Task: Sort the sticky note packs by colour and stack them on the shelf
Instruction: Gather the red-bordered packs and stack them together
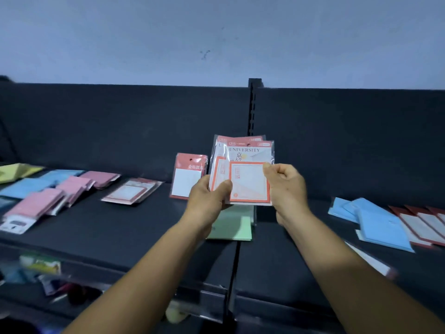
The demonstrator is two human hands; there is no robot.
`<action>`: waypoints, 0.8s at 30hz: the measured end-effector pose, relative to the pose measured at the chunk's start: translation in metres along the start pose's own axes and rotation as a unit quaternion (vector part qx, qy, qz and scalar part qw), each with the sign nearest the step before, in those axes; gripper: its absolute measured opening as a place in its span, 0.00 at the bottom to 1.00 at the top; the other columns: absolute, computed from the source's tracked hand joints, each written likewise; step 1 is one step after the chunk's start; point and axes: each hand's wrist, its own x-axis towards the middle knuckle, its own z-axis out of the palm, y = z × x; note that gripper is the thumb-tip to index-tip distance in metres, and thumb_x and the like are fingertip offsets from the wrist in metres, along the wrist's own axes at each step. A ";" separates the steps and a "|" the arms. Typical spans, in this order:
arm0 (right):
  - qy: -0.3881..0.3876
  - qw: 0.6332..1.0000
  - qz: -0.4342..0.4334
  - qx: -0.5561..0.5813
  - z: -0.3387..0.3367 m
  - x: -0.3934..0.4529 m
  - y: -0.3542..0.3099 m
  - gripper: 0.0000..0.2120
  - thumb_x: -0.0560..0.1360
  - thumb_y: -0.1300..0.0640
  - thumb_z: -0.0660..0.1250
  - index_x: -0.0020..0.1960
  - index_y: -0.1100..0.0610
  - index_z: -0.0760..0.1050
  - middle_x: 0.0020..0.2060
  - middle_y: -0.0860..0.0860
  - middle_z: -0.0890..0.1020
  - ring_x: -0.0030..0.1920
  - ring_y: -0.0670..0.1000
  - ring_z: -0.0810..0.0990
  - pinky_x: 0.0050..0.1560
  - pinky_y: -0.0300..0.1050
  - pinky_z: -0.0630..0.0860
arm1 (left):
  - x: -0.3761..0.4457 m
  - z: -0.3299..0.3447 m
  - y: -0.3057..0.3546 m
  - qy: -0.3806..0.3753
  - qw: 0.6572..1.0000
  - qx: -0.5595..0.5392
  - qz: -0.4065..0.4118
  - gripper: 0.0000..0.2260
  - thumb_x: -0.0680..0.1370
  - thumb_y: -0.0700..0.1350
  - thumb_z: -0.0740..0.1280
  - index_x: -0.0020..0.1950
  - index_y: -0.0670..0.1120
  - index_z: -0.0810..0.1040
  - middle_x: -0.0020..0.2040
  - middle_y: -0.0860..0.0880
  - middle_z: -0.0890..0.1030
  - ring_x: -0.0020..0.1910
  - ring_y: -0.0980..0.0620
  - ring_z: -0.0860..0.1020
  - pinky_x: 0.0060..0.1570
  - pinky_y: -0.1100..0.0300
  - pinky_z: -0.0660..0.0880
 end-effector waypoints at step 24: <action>-0.207 0.956 0.063 -0.200 0.255 -0.105 0.057 0.19 0.71 0.66 0.68 0.58 0.51 0.70 0.53 0.51 0.83 0.51 0.52 0.83 0.54 0.50 0.80 | 0.018 -0.273 -0.002 0.137 0.954 0.264 -0.024 0.13 0.76 0.45 0.68 0.60 0.47 0.76 0.55 0.52 0.81 0.48 0.53 0.80 0.53 0.59 0.74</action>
